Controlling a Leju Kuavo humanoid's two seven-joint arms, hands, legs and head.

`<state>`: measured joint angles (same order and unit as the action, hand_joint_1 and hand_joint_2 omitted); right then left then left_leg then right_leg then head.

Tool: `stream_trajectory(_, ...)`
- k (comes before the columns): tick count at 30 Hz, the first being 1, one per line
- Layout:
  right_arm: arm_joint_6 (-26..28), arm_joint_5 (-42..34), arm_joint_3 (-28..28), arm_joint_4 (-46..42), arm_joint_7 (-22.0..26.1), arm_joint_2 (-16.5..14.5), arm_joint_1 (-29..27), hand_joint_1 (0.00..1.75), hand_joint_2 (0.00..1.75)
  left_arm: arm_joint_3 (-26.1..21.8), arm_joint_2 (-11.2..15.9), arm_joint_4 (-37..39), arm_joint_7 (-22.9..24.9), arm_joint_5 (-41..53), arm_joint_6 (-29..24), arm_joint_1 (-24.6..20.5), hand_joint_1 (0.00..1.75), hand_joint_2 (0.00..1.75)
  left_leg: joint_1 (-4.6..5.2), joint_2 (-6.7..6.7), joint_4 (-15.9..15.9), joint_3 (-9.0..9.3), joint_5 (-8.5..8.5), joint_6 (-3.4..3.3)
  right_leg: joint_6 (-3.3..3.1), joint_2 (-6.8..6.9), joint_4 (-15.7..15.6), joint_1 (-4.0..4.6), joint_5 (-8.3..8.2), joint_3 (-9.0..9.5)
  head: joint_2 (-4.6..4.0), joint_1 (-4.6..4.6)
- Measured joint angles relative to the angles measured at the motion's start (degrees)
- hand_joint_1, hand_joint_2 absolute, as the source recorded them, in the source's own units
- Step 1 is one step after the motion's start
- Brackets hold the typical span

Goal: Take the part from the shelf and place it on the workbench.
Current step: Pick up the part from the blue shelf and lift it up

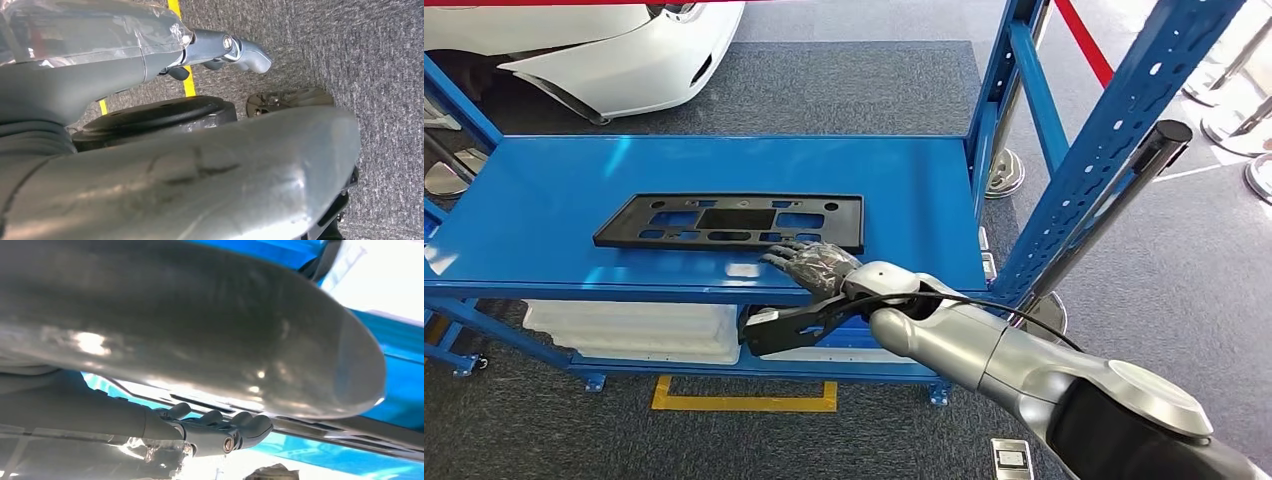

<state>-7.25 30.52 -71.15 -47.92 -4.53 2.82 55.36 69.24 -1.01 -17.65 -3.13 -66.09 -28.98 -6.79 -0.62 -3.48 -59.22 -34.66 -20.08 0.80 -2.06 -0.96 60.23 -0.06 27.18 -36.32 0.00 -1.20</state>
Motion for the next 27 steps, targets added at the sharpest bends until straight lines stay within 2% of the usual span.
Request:
stream_trajectory(5,0.8,3.6,-0.3,0.4,-2.1,0.1,0.9,0.0,0.0,0.0,0.0,0.0,0.0,-0.5,0.0,0.0,0.0,0.0,-0.09,0.0,0.1,0.09,0.03,0.37,-0.14,0.0,0.0,0.13,0.06,0.01,0.0,0.48)
stream_trajectory(12,1.0,6.3,-0.4,0.8,-4.0,0.8,2.0,0.0,0.0,0.0,0.0,0.0,0.0,-0.8,0.2,0.0,0.0,0.0,-0.1,0.0,0.2,0.09,-0.01,0.63,-0.17,0.0,0.0,0.19,0.06,0.07,0.0,0.37)
stream_trajectory(27,-0.4,7.5,-0.4,0.7,-4.1,2.7,2.4,0.0,0.0,0.0,0.0,0.0,-0.6,-0.9,0.8,0.0,0.0,0.0,-0.03,0.0,0.1,0.1,-0.04,0.67,-0.17,0.0,-0.3,0.13,0.04,0.28,0.0,0.25)
